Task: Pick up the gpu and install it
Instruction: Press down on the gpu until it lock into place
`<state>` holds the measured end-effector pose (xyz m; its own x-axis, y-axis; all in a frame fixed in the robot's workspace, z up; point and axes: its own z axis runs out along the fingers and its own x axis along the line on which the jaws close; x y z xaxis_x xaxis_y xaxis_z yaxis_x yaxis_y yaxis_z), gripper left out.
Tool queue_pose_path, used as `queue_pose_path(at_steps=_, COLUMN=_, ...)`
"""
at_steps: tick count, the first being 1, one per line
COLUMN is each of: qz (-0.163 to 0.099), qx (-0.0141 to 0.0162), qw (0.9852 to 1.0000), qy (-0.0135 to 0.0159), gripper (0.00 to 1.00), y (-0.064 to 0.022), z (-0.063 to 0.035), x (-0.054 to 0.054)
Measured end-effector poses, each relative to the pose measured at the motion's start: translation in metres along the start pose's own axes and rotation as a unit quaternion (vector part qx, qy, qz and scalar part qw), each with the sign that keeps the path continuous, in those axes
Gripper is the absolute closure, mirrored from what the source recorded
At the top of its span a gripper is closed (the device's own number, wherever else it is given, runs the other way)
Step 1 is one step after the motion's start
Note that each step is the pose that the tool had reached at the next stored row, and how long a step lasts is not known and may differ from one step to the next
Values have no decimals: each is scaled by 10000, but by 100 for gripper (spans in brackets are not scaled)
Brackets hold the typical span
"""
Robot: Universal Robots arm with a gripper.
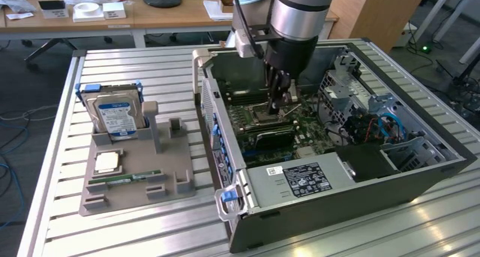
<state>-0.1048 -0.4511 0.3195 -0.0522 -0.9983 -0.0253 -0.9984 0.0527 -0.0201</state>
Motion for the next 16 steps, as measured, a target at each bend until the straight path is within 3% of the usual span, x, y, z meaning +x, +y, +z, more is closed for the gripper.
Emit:
queue_pose_path(at_steps=10, qz=0, qx=15, qw=10000, qy=-1, gripper=89, y=-4, z=-209, x=-6)
queue_pose_path(at_steps=16, qz=0, qx=17, qw=10000, qy=-1, gripper=89, y=-4, z=-219, x=-6)
